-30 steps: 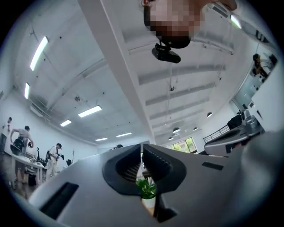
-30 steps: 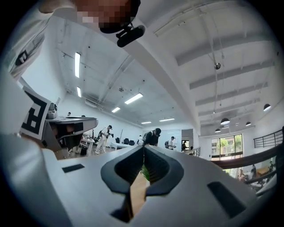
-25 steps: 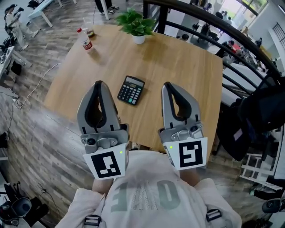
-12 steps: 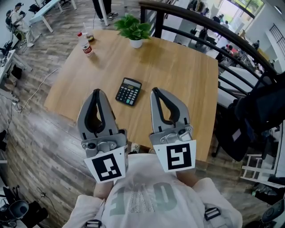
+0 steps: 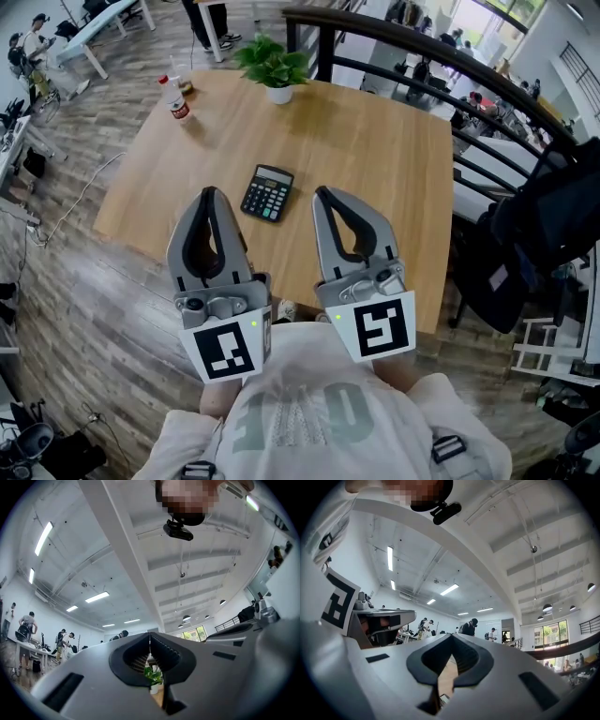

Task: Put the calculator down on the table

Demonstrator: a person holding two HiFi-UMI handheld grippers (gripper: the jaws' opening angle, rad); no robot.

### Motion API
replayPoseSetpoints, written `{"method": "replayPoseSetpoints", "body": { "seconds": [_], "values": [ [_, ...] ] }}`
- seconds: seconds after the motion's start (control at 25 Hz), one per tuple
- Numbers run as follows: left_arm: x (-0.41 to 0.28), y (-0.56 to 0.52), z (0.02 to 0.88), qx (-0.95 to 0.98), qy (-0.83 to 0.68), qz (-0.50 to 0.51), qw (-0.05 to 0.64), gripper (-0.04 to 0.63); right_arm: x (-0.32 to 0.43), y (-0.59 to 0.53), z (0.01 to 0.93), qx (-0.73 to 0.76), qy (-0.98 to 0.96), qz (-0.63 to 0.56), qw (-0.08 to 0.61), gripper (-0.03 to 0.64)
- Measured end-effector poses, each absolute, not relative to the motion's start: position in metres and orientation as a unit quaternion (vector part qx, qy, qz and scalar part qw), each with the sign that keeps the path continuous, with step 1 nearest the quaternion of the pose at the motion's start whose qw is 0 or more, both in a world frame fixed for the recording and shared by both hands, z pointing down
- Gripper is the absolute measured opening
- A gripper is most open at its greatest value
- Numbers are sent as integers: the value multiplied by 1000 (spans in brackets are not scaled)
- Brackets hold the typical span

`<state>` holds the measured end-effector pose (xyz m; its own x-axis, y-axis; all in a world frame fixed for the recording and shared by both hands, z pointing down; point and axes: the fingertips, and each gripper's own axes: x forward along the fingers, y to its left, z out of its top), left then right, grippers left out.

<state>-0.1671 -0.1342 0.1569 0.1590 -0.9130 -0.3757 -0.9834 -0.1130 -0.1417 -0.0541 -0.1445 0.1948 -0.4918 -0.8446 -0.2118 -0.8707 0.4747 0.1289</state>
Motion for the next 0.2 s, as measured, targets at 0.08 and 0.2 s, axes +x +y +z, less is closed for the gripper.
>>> {"method": "replayPoseSetpoints", "body": {
  "seconds": [0.08, 0.2],
  "values": [
    [-165, -129, 157, -742, 637, 100, 183, 11, -55, -138, 196, -498, 858, 111, 58, 18],
    [-165, -122, 156, -745, 634, 102, 181, 11, -55, -130, 197, -501, 857, 110, 52, 18]
  ]
}}
